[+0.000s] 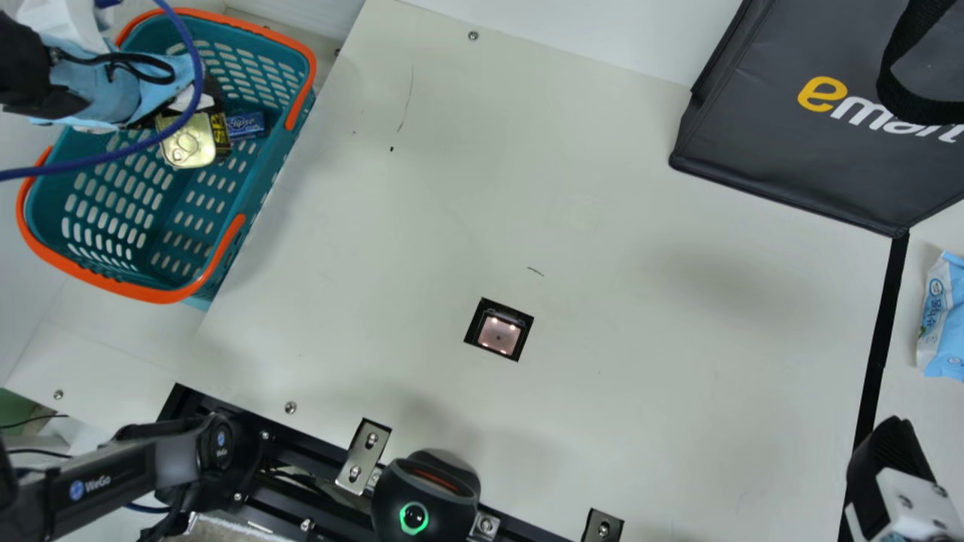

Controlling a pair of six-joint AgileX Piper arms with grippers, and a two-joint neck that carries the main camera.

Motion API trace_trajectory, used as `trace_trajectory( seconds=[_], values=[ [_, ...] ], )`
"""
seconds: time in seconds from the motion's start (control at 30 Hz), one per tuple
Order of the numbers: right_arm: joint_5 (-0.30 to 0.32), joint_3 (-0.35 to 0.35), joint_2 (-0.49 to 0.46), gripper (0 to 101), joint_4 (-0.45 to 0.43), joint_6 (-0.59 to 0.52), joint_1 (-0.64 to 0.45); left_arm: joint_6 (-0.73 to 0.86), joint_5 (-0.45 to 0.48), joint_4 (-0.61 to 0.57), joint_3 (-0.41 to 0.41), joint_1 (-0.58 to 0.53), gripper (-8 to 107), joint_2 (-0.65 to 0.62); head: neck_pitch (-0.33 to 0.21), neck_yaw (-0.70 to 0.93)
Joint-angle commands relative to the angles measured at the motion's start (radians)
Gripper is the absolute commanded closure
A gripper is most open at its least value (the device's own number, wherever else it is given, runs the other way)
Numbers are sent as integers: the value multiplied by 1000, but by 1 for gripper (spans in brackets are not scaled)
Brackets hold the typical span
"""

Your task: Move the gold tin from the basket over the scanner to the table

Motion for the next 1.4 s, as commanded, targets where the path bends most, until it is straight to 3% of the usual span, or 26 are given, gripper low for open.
trace_trajectory(
  seconds=[0.0, 0.23, 0.83, 1.37],
  values=[
    [0, 0, 0, 6, 0, 0, 0, -25, 42, -1, -12, -49, 107, -9, -30, 2],
    [0, 0, 0, 6, 0, 0, 0, -128, 148, 6, -68, -207, 107, -33, -30, 2],
    [0, 0, 0, 6, 0, 0, 0, -413, 149, -34, 28, -655, 107, -34, -30, 2],
    [0, 0, 0, 6, 0, 0, 0, -552, 149, -142, 87, -906, 107, -1, -30, 2]
  ],
)
